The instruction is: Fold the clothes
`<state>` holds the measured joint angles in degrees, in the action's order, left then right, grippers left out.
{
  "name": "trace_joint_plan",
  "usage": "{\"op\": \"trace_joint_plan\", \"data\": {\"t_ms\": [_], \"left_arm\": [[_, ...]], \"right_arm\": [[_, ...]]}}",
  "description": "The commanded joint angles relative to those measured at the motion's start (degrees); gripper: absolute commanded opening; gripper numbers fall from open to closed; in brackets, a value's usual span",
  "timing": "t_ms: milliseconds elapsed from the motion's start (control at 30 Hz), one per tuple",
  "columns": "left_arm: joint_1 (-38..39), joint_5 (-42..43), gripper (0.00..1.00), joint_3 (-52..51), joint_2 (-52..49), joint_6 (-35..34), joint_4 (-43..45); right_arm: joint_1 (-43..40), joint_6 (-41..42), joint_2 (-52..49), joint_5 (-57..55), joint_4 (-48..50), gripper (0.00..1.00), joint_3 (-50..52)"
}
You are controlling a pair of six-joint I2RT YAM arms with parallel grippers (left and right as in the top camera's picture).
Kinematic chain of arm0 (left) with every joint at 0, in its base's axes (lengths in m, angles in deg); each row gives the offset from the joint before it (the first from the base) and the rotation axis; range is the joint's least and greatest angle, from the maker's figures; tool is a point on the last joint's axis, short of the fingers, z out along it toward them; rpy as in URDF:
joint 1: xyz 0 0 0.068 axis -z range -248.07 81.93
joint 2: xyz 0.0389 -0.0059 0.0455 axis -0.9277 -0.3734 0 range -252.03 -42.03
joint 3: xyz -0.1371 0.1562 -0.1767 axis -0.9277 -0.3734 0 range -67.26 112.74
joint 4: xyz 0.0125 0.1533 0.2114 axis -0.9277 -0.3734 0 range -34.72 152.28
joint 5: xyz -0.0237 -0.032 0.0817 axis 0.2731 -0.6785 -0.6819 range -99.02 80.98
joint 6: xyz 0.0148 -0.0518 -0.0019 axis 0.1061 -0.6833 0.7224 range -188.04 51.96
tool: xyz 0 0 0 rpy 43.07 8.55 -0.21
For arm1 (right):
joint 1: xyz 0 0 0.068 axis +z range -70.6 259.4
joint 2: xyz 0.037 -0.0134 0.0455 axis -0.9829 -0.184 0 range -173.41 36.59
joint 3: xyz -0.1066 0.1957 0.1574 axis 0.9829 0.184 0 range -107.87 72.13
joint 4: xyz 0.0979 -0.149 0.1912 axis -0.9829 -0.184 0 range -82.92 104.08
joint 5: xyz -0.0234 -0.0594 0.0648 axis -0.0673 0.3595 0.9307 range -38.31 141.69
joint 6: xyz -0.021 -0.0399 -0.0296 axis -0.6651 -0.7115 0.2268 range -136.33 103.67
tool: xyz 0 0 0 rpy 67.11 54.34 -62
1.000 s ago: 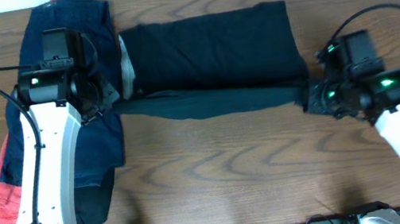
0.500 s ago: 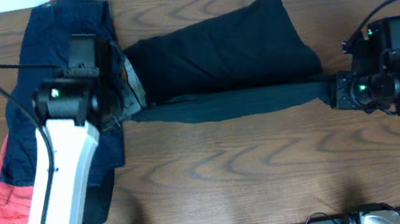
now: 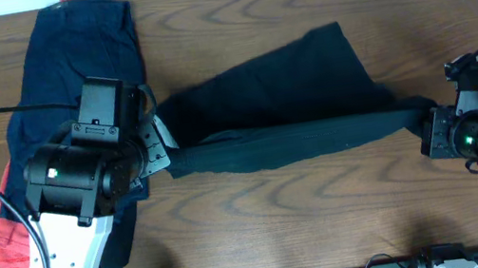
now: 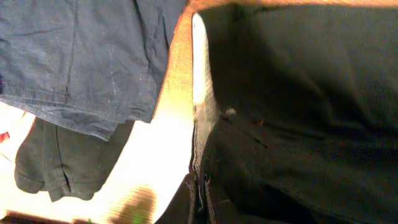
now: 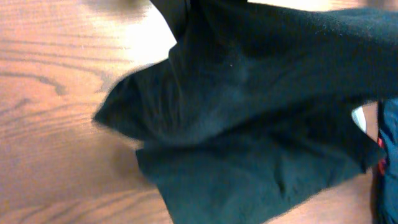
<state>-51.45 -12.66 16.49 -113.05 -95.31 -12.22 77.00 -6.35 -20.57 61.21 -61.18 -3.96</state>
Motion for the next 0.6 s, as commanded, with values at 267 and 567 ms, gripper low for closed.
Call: {"op": "trace_joint_plan", "data": {"t_ms": [267, 567], "left_arm": [[-0.42, -7.48, 0.06, 0.48, -3.91, -0.7, 6.93], [-0.59, -12.83, 0.06, 0.48, -16.55, -0.66, 15.89]], "right_arm": [[-1.03, -1.79, -12.28, -3.26, 13.46, 0.01, -0.98], [-0.96, -2.38, -28.33, -0.02, 25.03, 0.01, -0.98]]}}
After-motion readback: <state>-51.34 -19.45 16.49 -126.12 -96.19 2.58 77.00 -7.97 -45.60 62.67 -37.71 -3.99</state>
